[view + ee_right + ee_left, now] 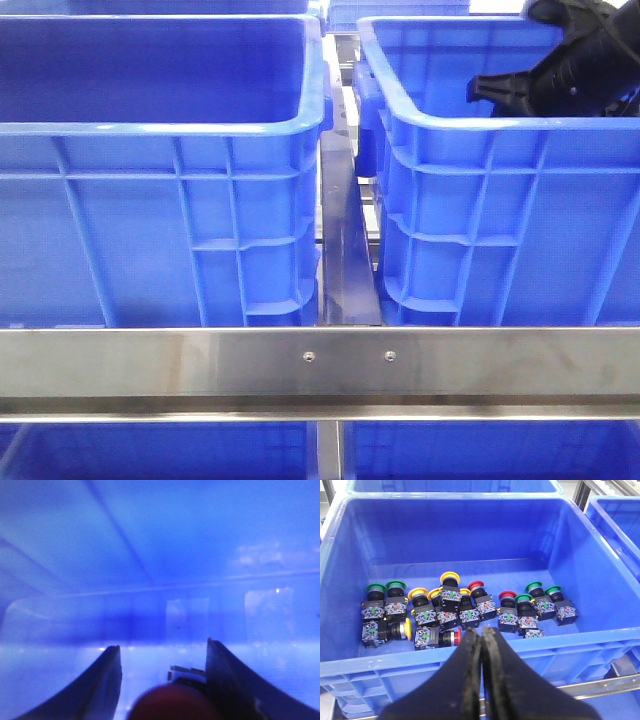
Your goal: Pick red and yellow buttons and place in box
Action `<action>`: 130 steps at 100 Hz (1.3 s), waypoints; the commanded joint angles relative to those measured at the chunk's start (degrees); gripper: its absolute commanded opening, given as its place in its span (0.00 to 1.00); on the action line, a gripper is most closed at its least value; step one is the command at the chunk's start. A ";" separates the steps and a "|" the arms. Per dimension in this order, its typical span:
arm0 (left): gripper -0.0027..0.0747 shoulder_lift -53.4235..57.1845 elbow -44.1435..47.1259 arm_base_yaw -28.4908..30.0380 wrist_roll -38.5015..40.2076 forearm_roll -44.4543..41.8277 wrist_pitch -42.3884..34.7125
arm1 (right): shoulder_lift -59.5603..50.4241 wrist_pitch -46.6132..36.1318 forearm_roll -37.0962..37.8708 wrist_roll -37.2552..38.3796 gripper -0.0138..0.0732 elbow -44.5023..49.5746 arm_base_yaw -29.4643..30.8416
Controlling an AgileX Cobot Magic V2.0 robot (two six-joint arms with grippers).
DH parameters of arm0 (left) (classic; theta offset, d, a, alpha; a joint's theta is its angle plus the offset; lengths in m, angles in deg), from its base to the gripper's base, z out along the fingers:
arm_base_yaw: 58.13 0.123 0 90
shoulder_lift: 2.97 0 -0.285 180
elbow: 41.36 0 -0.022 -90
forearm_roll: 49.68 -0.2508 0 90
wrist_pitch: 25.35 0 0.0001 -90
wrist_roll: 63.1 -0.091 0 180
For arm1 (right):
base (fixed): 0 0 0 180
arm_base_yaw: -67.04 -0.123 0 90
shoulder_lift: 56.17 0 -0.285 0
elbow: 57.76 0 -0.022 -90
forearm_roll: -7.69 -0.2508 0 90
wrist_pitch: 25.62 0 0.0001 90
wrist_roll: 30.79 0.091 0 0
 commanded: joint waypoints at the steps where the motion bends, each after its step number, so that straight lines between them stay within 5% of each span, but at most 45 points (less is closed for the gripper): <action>1: 0.01 -0.40 -1.42 0.08 0.52 0.45 -4.44 | -5.05 0.54 0.87 -0.37 0.63 -1.48 0.15; 42: 0.01 -0.40 -1.42 0.08 0.52 0.45 -4.44 | -15.61 -0.26 2.94 -0.37 0.63 1.26 0.25; 130: 0.01 -0.40 -1.42 0.08 0.52 0.45 -4.44 | -66.63 -3.96 6.00 -0.37 0.60 34.32 0.25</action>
